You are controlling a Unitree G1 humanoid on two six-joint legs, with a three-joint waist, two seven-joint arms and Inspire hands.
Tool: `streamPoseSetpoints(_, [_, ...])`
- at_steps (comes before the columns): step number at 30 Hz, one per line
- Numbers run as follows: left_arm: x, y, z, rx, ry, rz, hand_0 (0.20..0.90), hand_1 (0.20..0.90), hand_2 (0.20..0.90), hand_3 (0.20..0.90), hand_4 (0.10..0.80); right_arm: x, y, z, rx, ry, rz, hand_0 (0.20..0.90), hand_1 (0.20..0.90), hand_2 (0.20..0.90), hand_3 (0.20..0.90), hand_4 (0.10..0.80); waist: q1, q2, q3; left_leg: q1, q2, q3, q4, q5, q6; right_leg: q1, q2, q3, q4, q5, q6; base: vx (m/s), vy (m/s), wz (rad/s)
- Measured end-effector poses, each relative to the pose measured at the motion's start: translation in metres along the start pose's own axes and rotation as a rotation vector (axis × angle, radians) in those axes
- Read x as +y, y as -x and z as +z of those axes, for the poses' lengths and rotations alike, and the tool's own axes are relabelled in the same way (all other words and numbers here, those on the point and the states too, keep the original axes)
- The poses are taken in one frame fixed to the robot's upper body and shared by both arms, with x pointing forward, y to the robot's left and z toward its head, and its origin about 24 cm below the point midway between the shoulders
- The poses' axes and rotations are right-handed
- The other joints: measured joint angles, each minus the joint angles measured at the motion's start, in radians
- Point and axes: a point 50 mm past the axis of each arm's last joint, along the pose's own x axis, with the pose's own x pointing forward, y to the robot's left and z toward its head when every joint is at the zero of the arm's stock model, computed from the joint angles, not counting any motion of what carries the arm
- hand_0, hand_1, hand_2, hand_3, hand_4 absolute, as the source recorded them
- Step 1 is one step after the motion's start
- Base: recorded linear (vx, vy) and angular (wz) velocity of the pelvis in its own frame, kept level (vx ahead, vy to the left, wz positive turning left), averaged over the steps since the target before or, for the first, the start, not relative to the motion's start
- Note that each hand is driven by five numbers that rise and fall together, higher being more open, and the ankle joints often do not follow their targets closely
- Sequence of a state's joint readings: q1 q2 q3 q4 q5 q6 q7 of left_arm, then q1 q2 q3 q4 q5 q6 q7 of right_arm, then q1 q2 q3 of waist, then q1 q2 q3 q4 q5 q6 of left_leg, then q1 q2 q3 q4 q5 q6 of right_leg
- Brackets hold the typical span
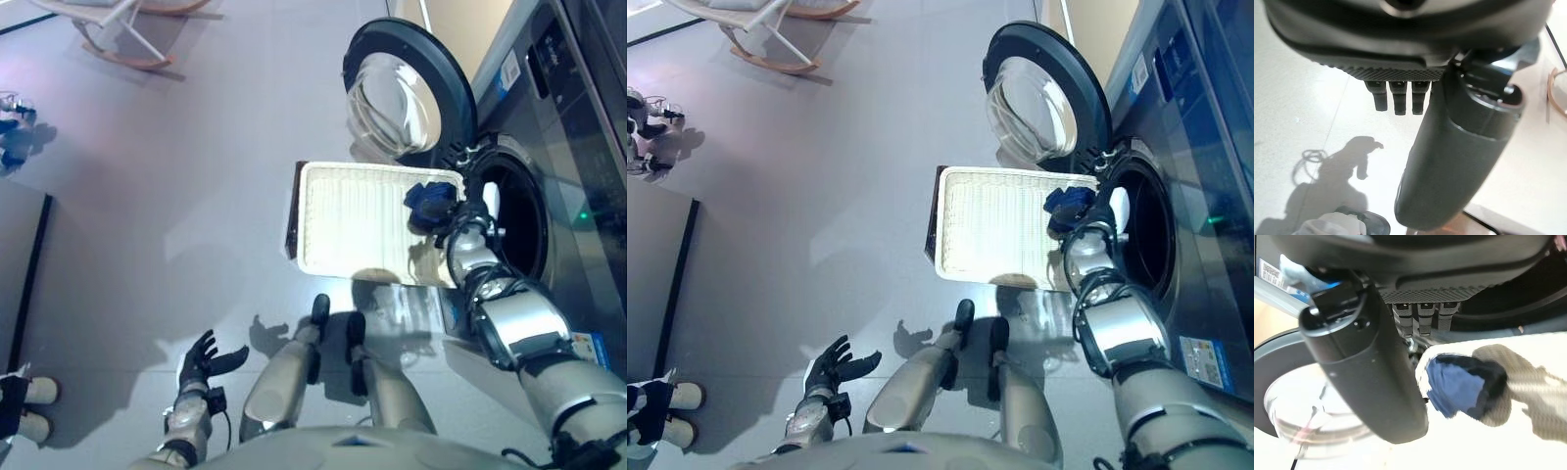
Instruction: Pick up the clothes and place them into the washing machine
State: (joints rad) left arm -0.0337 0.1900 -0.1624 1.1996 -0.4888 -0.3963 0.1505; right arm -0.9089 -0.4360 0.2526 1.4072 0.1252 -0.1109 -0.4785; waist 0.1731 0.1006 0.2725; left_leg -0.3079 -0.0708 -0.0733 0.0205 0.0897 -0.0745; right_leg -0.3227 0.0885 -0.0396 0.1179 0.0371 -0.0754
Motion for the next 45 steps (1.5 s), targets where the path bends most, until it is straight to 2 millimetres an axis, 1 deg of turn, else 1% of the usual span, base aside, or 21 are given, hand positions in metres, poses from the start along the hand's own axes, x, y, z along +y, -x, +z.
streamPoseSetpoints(1, [-0.001, -0.001, 0.002, -0.007, 0.002, -0.003, 0.9, 0.9, 0.9, 0.9, 0.8, -0.007, -0.004, 0.006, -0.013, 0.014, -0.018, 0.9, 0.9, 0.9, 0.9, 0.8, 0.009, 0.008, 0.003, 0.006, 0.001, 0.0, 0.001, 0.014, 0.02, -0.004, 0.003, 0.014, -0.014, 0.01, -0.016, 0.026, 0.11, -0.4])
streamPoseSetpoints(3, [-0.007, -0.004, 0.012, -0.037, 0.011, -0.017, 0.9, 0.9, 0.9, 0.9, 0.8, -0.024, -0.011, 0.013, -0.026, 0.036, -0.064, 0.9, 0.9, 0.9, 0.9, 0.8, 0.017, 0.029, 0.016, -0.002, -0.001, 0.018, 0.0, 0.031, 0.053, -0.013, 0.001, 0.028, -0.026, 0.02, -0.024, -0.014, 0.082, -0.3])
streamPoseSetpoints(4, [-0.007, -0.005, 0.017, -0.06, 0.017, -0.015, 0.9, 0.9, 0.9, 0.9, 0.8, -0.03, -0.014, 0.016, -0.027, 0.039, -0.085, 0.9, 0.9, 0.9, 0.9, 0.8, 0.026, 0.034, 0.018, -0.007, -0.004, 0.04, -0.002, 0.043, 0.084, -0.031, -0.005, 0.036, -0.026, 0.023, -0.019, -0.029, 0.025, -0.32])
streamPoseSetpoints(5, [-0.008, -0.006, 0.023, -0.085, 0.024, -0.015, 0.9, 0.9, 0.9, 0.9, 0.8, -0.034, -0.015, 0.021, -0.033, 0.049, -0.097, 0.9, 0.9, 0.9, 0.9, 0.8, 0.037, 0.041, 0.022, -0.02, -0.004, 0.057, -0.002, 0.049, 0.12, -0.048, -0.004, 0.042, -0.026, 0.033, 0.002, -0.012, -0.024, -0.65])
streamPoseSetpoints(6, [-0.011, -0.007, 0.03, -0.118, 0.033, -0.02, 0.9, 0.9, 0.9, 0.9, 0.8, -0.037, -0.017, 0.028, -0.046, 0.066, -0.11, 0.9, 0.9, 0.9, 0.9, 0.8, 0.065, 0.041, 0.028, -0.03, 0.015, 0.108, -0.011, 0.052, 0.146, -0.084, -0.028, -0.016, -0.007, -0.004, 0.049, 0.025, -0.036, -0.85])
streamPoseSetpoints(7, [-0.018, -0.009, 0.037, -0.139, 0.046, -0.034, 0.9, 0.9, 0.9, 0.9, 0.8, -0.042, -0.019, 0.035, -0.058, 0.073, -0.122, 0.9, 0.9, 0.9, 0.9, 0.8, 0.087, 0.056, 0.036, -0.036, 0.021, 0.123, -0.011, 0.051, 0.15, -0.108, -0.077, -0.107, 0.027, -0.037, 0.059, 0.046, -0.039, -0.69])
streamPoseSetpoints(8, [-0.024, -0.011, 0.041, -0.149, 0.055, -0.044, 0.9, 0.9, 0.9, 0.9, 0.8, -0.045, -0.02, 0.038, -0.063, 0.078, -0.129, 0.9, 0.9, 0.9, 0.9, 0.8, 0.082, 0.076, 0.044, -0.036, 0.01, 0.1, -0.011, 0.052, 0.153, -0.092, -0.137, -0.113, 0.025, -0.026, 0.068, 0.054, -0.011, -0.11])
streamPoseSetpoints(9, [-0.026, -0.012, 0.046, -0.163, 0.056, -0.047, 0.9, 0.9, 0.9, 0.9, 0.8, -0.044, -0.02, 0.033, -0.052, 0.094, -0.128, 0.9, 0.9, 0.9, 0.9, 0.8, 0.073, 0.073, 0.046, -0.036, -0.013, 0.087, -0.01, 0.051, 0.154, -0.063, -0.198, -0.105, 0.013, -0.008, 0.109, 0.066, -0.012, 0.34])
streamPoseSetpoints(10, [-0.028, -0.014, 0.054, -0.188, 0.059, -0.052, 0.9, 0.9, 0.9, 0.9, 0.8, -0.043, -0.019, 0.031, -0.041, 0.103, -0.125, 0.9, 0.9, 0.9, 0.9, 0.8, 0.074, 0.071, 0.046, -0.041, -0.016, 0.077, -0.01, 0.053, 0.151, -0.045, -0.221, -0.112, -0.012, 0.001, 0.147, 0.04, 0.012, 0.38])
streamPoseSetpoints(11, [-0.029, -0.015, 0.06, -0.212, 0.06, -0.054, 0.9, 0.9, 0.9, 0.9, 0.8, -0.042, -0.019, 0.031, -0.04, 0.105, -0.121, 0.9, 0.9, 0.9, 0.9, 0.8, 0.076, 0.07, 0.048, -0.051, -0.014, 0.069, -0.01, 0.057, 0.145, -0.036, -0.221, -0.114, -0.035, 0.005, 0.154, 0.043, 0.003, 0.26])
streamPoseSetpoints(15, [-0.036, -0.013, 0.057, -0.206, 0.015, -0.085, 0.9, 0.9, 0.9, 0.9, 0.8, -0.041, -0.019, 0.033, -0.047, 0.13, -0.121, 0.9, 0.9, 0.9, 0.9, 0.8, 0.072, 0.068, 0.05, -0.073, -0.001, 0.05, -0.01, 0.066, 0.132, -0.038, -0.211, -0.139, -0.045, 0.013, 0.143, 0.028, -0.011, 0.15])
streamPoseSetpoints(20, [-0.039, -0.011, 0.053, -0.2, -0.003, -0.099, 0.9, 0.9, 0.9, 0.9, 0.8, -0.048, -0.021, 0.044, -0.061, 0.118, -0.154, 0.9, 0.9, 0.9, 0.9, 0.8, 0.065, 0.044, 0.067, -0.106, 0.012, 0.041, -0.011, 0.075, 0.118, -0.077, -0.201, -0.148, -0.025, 0.009, 0.138, 0.008, -0.025, 0.06])
streamPoseSetpoints(22, [-0.041, -0.011, 0.058, -0.218, 0.004, -0.108, 0.9, 0.9, 0.9, 0.9, 0.8, -0.054, -0.023, 0.047, -0.054, 0.119, -0.181, 0.9, 0.9, 0.9, 0.9, 0.8, 0.063, 0.039, 0.071, -0.133, 0.014, 0.036, -0.01, 0.084, 0.111, -0.106, -0.201, -0.159, -0.009, 0.008, 0.136, -0.014, -0.009, 0.12])
streamPoseSetpoints(24, [-0.043, -0.011, 0.062, -0.236, 0.009, -0.108, 0.9, 0.9, 0.9, 0.9, 0.8, -0.058, -0.024, 0.05, -0.057, 0.118, -0.197, 0.9, 0.9, 0.9, 0.9, 0.8, 0.065, 0.035, 0.085, -0.152, 0.014, 0.035, -0.01, 0.09, 0.11, -0.139, -0.205, -0.16, 0.024, -0.001, 0.123, -0.014, -0.01, 0.04])
streamPoseSetpoints(28, [-0.042, -0.014, 0.069, -0.248, 0.006, -0.096, 0.9, 0.9, 0.9, 0.9, 0.8, -0.063, -0.025, 0.065, -0.084, 0.097, -0.217, 0.9, 0.9, 0.9, 0.9, 0.8, 0.067, 0.035, 0.119, -0.194, 0.012, 0.034, -0.005, 0.1, 0.097, -0.207, -0.213, -0.161, 0.087, -0.015, 0.112, -0.005, -0.007, 0.01])
streamPoseSetpoints(31, [-0.045, -0.017, 0.082, -0.28, 0.008, -0.096, 0.9, 0.9, 0.9, 0.9, 0.8, -0.066, -0.025, 0.077, -0.108, 0.08, -0.231, 0.9, 0.9, 0.9, 0.9, 0.8, 0.068, 0.035, 0.155, -0.23, 0.01, 0.024, 0.022, 0.104, 0.096, -0.255, -0.22, -0.161, 0.147, -0.034, 0.104, -0.055, -0.035, 0.1])
streamPoseSetpoints(35, [-0.048, -0.02, 0.099, -0.326, 0.016, -0.087, 0.9, 0.9, 0.9, 0.9, 0.8, -0.069, -0.025, 0.092, -0.137, 0.059, -0.247, 0.9, 0.9, 0.9, 0.9, 0.8, 0.071, 0.025, 0.168, -0.315, -0.002, 0.014, 0.09, 0.093, 0.092, -0.356, -0.237, -0.159, 0.263, -0.08, 0.09, -0.015, -0.04, 0.15])
streamPoseSetpoints(36, [-0.049, -0.021, 0.103, -0.335, 0.02, -0.085, 0.9, 0.9, 0.9, 0.9, 0.8, -0.07, -0.025, 0.096, -0.148, 0.06, -0.251, 0.9, 0.9, 0.9, 0.9, 0.8, 0.072, 0.024, 0.171, -0.341, -0.007, 0.012, 0.12, 0.085, 0.092, -0.38, -0.242, -0.16, 0.295, -0.095, 0.092, 0.045, -0.049, 0.14])
streamPoseSetpoints(38, [-0.053, -0.022, 0.112, -0.355, 0.021, -0.09, 0.9, 0.9, 0.9, 0.9, 0.8, -0.075, -0.025, 0.104, -0.168, 0.061, -0.269, 0.9, 0.9, 0.9, 0.9, 0.8, 0.07, 0.024, 0.193, -0.371, -0.015, -0.002, 0.167, 0.078, 0.093, -0.411, -0.255, -0.159, 0.354, -0.114, 0.081, -0.012, -0.035, 0.23])
streamPoseSetpoints(42, [-0.062, -0.023, 0.128, -0.395, 0.023, -0.115, 0.9, 0.9, 0.9, 0.9, 0.8, -0.094, -0.028, 0.109, -0.176, 0.056, -0.33, 0.9, 0.9, 0.9, 0.9, 0.8, 0.066, 0.025, 0.2, -0.461, -0.037, -0.036, 0.241, 0.066, 0.076, -0.495, -0.284, -0.167, 0.463, -0.157, 0.07, 0.012, -0.033, 0.37])
streamPoseSetpoints(45, [-0.064, -0.022, 0.131, -0.405, 0.025, -0.12, 0.9, 0.9, 0.9, 0.9, 0.8, -0.108, -0.03, 0.106, -0.161, 0.058, -0.375, 0.9, 0.9, 0.9, 0.9, 0.8, 0.071, 0.029, 0.205, -0.494, -0.056, -0.049, 0.271, 0.069, 0.07, -0.534, -0.308, -0.17, 0.519, -0.186, 0.07, 0.023, 0.007, 0.29])
